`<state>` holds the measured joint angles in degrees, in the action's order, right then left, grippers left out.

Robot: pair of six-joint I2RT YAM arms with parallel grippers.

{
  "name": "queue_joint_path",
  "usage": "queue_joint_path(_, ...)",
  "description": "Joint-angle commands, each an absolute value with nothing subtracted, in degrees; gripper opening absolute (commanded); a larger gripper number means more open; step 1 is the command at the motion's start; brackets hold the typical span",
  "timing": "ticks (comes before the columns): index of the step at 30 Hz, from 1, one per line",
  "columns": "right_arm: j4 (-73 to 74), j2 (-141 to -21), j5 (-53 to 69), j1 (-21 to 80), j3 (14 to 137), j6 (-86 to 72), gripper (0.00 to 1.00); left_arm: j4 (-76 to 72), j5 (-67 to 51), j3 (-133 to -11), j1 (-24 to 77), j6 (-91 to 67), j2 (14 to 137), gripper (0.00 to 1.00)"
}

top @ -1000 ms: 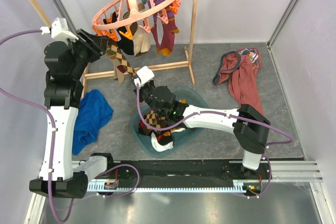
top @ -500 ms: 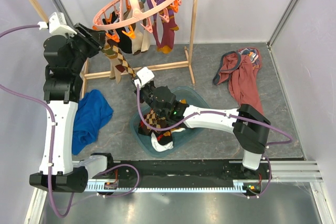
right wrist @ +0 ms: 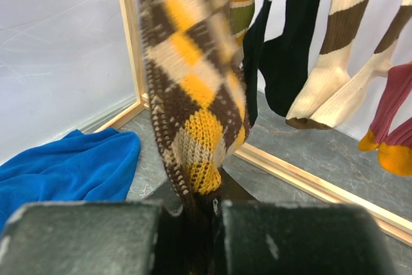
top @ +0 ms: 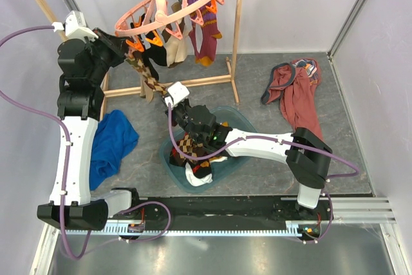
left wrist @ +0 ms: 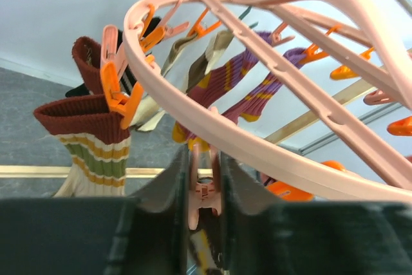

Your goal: Remove the socks clipped to the hanger

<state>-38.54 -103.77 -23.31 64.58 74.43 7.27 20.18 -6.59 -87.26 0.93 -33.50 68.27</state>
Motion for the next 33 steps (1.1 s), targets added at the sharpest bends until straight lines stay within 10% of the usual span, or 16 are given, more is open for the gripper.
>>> queue_joint_path(1,-39.6,-101.2,-22.1,64.3,73.7,6.2,0.0,17.0,-6.9,-88.9,0.7,-32.3,68.4,0.02)
queue_joint_path(12,-31.4,-95.2,-20.9,64.3,70.3,1.2,0.0,17.2,-7.3,-87.4,0.7,-30.2,68.0,0.04)
queue_joint_path(18,-16.0,-89.1,-14.5,64.3,67.8,-7.7,0.15,16.7,-5.8,-80.5,0.7,-27.4,62.7,0.48)
queue_joint_path(27,-2.5,-81.2,-17.4,64.3,62.1,-12.0,0.22,18.7,-5.5,-71.8,0.8,-27.2,53.5,0.8)
queue_joint_path(33,-0.3,-75.9,-24.3,64.2,54.9,-16.6,0.41,19.1,-8.9,-61.0,0.8,-28.8,44.9,0.83)
